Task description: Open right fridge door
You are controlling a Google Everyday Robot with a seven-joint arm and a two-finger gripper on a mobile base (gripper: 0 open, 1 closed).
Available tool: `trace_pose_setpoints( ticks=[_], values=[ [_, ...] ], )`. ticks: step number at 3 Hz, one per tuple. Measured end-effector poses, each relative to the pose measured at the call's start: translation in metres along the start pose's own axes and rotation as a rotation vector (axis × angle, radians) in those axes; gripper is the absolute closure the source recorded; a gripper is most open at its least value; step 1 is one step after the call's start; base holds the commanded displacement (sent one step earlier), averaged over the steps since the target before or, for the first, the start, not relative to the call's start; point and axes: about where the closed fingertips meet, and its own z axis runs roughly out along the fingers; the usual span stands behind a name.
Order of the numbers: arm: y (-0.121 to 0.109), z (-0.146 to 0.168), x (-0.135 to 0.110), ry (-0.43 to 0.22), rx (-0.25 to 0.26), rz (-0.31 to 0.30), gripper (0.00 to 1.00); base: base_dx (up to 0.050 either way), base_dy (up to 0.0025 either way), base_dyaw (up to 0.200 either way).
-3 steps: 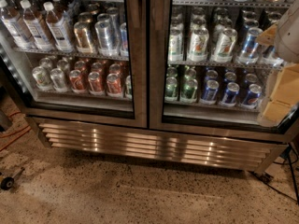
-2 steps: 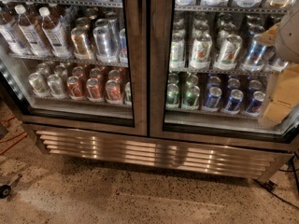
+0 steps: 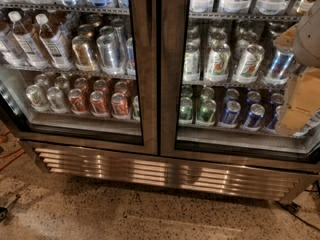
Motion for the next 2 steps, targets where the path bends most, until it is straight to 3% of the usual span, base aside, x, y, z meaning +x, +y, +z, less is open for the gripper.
trace_pose_setpoints(
  ticks=[1, 2],
  values=[
    [-0.0001, 0.0468, -0.0291, -0.009, -0.045, 0.006, 0.00, 0.000, 0.00000, 0.000],
    [-0.0001, 0.0468, -0.0291, -0.010, -0.045, 0.006, 0.00, 0.000, 0.00000, 0.000]
  ],
)
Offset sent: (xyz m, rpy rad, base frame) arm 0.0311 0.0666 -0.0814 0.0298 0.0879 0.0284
